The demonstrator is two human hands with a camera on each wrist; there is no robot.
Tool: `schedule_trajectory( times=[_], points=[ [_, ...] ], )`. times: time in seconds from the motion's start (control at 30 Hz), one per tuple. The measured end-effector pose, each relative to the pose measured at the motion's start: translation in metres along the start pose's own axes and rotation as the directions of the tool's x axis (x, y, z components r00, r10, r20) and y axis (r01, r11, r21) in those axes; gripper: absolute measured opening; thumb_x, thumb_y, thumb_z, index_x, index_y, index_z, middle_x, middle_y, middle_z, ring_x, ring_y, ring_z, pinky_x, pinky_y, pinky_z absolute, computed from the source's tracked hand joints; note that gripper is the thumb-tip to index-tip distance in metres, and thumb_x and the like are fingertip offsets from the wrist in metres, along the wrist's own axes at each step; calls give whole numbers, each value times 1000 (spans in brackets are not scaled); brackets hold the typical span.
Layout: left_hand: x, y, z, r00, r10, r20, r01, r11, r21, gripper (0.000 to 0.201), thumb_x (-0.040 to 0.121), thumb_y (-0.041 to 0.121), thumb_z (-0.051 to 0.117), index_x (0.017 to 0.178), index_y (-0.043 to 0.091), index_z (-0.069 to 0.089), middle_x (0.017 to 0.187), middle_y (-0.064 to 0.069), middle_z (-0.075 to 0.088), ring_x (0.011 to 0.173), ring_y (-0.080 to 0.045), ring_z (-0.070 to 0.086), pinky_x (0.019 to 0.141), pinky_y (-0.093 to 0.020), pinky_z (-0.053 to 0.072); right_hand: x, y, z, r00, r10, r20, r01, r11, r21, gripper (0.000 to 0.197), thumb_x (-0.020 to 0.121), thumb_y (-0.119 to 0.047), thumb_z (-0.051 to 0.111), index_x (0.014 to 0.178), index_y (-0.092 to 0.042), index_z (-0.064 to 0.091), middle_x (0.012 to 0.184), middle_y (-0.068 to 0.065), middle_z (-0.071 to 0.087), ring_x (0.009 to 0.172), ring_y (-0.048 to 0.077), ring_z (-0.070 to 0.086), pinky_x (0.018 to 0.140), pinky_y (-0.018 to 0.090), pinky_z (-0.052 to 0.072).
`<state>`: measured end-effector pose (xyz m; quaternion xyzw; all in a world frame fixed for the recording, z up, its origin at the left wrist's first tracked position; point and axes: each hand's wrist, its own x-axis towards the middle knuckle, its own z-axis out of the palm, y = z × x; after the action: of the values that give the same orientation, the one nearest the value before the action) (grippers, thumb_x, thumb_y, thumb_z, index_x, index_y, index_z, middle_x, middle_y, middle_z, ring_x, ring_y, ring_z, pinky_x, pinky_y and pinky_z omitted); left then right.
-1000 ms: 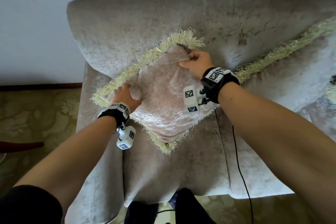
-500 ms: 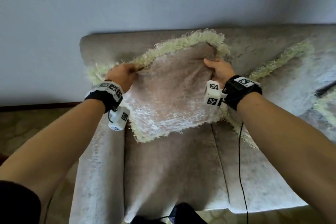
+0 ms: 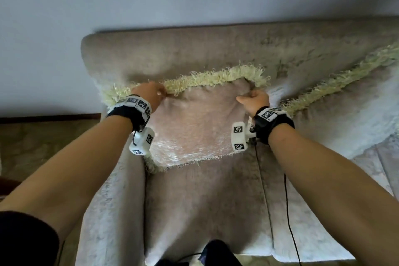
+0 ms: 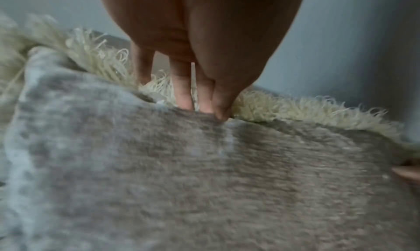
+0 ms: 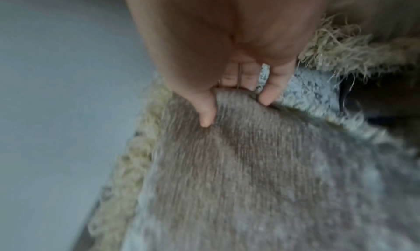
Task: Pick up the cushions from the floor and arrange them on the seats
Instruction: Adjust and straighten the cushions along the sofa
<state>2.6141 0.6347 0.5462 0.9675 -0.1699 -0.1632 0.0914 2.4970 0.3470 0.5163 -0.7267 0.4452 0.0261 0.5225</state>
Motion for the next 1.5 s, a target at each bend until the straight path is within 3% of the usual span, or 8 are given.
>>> schedule_trajectory(
  times=[0.17,0.27,0.33,0.53,0.73,0.97,1.13,1.5],
  points=[
    [-7,-18,36,991,36,-129,-42,998,-47,20,92,42,55,107,30,61,107,5,67,92,-17,62,97,-47,48,0,20,16,999,-34,-1,33,976,-214,37,93,-34,63,121,-9,59,117,9,66,107,30,62,83,29,43],
    [-16,-27,42,994,99,-42,-97,994,57,58,79,65,60,127,34,51,127,8,57,120,-20,53,115,-53,27,3,10,11,998,-41,48,52,966,-252,38,96,-33,60,125,-8,57,121,11,64,105,28,60,81,28,40],
    [-22,-29,43,995,102,-8,-99,985,138,52,81,53,66,127,31,55,130,6,58,123,-22,51,117,-51,21,3,5,7,996,-31,87,54,962,-269,37,97,-32,59,125,-7,57,119,10,63,107,28,59,81,28,40],
    [-31,-21,22,994,77,-73,-80,996,-35,11,94,24,59,95,17,67,89,-2,67,75,-20,59,74,-33,50,-1,5,3,992,19,124,12,969,-248,36,92,-32,66,115,-6,63,113,9,67,95,28,64,86,37,52],
    [-51,-25,-18,987,145,-72,-143,989,41,13,95,23,57,99,18,69,92,-5,70,76,-25,60,73,-34,52,-31,-6,-17,979,68,194,-20,971,-239,42,87,-31,73,117,-3,61,110,15,68,95,34,68,89,51,56],
    [-57,-27,-16,987,109,-120,-106,994,24,12,94,21,58,97,16,68,92,-7,68,75,-24,58,66,-31,46,-48,-13,-22,986,-20,163,64,960,-271,30,92,-22,68,116,-4,64,103,9,64,84,25,62,54,26,45],
    [-58,-34,12,993,66,-97,-64,998,20,14,96,23,55,93,21,68,85,-3,68,69,-22,60,64,-31,51,-43,24,-2,987,70,143,-23,952,-306,25,93,-23,64,113,-9,64,111,12,66,97,34,66,84,48,57],
    [-23,-5,6,989,-34,-140,38,999,26,13,92,29,60,98,23,70,91,-5,70,77,-25,61,72,-38,55,-10,3,-13,989,66,134,-5,911,-413,32,93,-24,61,116,-2,61,110,17,67,96,35,66,85,50,57]
  ],
)
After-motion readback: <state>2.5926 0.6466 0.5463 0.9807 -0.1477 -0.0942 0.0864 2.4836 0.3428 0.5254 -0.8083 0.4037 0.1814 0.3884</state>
